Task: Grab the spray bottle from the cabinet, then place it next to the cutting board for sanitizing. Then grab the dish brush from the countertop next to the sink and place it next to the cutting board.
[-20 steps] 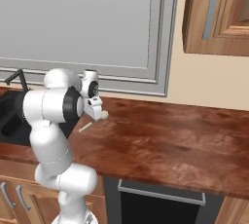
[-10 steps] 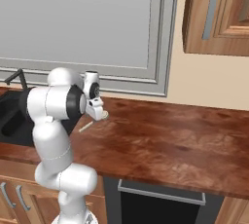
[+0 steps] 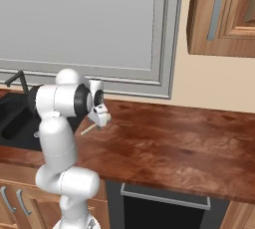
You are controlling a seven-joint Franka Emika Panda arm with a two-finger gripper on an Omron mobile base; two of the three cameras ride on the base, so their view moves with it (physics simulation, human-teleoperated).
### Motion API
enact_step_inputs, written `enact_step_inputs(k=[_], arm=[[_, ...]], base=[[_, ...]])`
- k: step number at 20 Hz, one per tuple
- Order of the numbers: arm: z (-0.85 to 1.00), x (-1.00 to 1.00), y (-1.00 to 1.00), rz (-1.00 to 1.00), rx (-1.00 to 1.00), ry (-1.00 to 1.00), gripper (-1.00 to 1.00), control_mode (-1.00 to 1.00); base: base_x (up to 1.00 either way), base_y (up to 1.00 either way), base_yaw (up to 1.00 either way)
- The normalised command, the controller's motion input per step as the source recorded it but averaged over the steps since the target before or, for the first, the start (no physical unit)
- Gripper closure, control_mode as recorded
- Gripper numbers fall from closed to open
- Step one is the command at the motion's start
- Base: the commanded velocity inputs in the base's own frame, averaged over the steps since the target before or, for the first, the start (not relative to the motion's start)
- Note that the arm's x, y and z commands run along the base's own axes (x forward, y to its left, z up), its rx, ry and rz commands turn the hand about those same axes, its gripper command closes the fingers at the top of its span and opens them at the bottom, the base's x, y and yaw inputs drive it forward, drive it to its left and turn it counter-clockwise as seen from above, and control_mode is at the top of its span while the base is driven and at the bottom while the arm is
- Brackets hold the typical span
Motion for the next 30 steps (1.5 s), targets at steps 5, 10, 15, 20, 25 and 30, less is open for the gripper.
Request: enact_step_inputs(k=[5, 10, 15, 20, 25, 30], arm=[[-0.16, 0.18, 0.00, 0.00, 0.00, 0.00, -1.00, -1.00], [-0.22, 0.06, 0.01, 0.00, 0.00, 0.00, 1.00, -1.00], [-0.28, 0.03, 0.00, 0.00, 0.00, 0.00, 1.00, -1.00], [-0.06, 0.02, 0.00, 0.00, 0.00, 0.00, 1.00, -1.00], [0.02, 0.00, 0.01, 0.00, 0.00, 0.00, 1.00, -1.00], [0.13, -0.15, 0.00, 0.00, 0.00, -0.11, 1.00, -1.00]], base=[[0.00, 0.00, 0.00], [0.00, 0.00, 0.00], [0.00, 0.00, 0.00], [0.00, 0.00, 0.00], [0.00, 0.00, 0.00], [0.00, 0.00, 0.00]])
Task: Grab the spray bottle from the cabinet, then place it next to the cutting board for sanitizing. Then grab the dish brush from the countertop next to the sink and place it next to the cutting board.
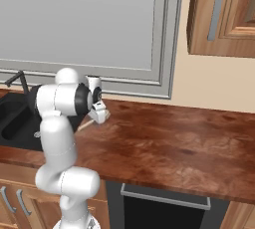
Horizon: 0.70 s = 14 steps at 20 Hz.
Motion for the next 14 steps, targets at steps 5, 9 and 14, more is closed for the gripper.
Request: enact_step_inputs(k=[5, 9, 14], arm=[[0.87, -0.67, -0.05, 0.00, 0.00, -0.32, 1.00, -1.00], [1.00, -0.77, -0.03, 0.03, 0.00, -0.28, 1.00, -1.00], [0.70, -0.88, -0.24, 0.15, 0.00, -0.48, 1.00, -1.00]], base=[[0.00, 0.00, 0.00], [0.00, 0.00, 0.00], [0.00, 0.00, 0.00]])
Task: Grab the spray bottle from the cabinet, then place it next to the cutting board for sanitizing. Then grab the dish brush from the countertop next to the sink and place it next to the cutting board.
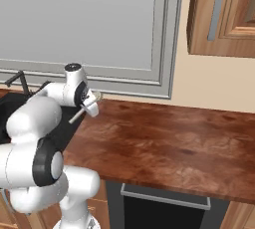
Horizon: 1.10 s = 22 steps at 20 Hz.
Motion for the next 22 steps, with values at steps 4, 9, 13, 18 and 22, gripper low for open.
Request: enact_step_inputs(k=[4, 9, 13, 18, 22], arm=[[0.62, -0.92, -0.20, 0.21, -0.01, -0.47, 1.00, -1.00], [0.91, -0.64, -0.16, 0.15, -0.03, -0.20, 1.00, -1.00], [0.92, -0.51, -0.06, 0.07, 0.00, -0.17, 1.00, -1.00], [0.93, -0.64, -0.08, 0.05, 0.00, -0.17, 1.00, -1.00], [0.72, -0.59, -0.17, 0.03, -0.01, -0.05, 1.00, -1.00]], base=[[0.00, 0.00, 0.00], [0.00, 0.00, 0.00], [0.00, 0.00, 0.00], [0.00, 0.00, 0.00], [0.00, 0.00, 0.00]])
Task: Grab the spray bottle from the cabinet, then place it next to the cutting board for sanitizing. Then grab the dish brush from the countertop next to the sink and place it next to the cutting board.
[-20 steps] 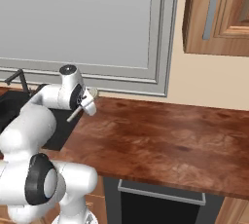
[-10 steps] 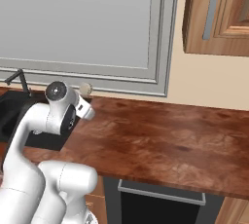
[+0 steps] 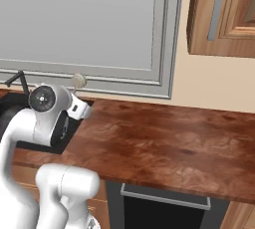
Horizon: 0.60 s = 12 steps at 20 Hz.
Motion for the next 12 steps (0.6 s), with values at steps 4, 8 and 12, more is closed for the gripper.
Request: enact_step_inputs(k=[4, 8, 12], arm=[[0.52, -0.76, -0.23, 0.00, -0.02, 0.00, 1.00, -1.00], [0.32, -0.75, -0.29, 0.00, -0.01, 0.00, 1.00, -1.00], [0.13, -0.82, -0.28, 0.00, 0.00, -0.01, 1.00, -1.00]], base=[[0.00, 0.00, 0.00], [0.00, 0.00, 0.00], [0.00, 0.00, 0.00]])
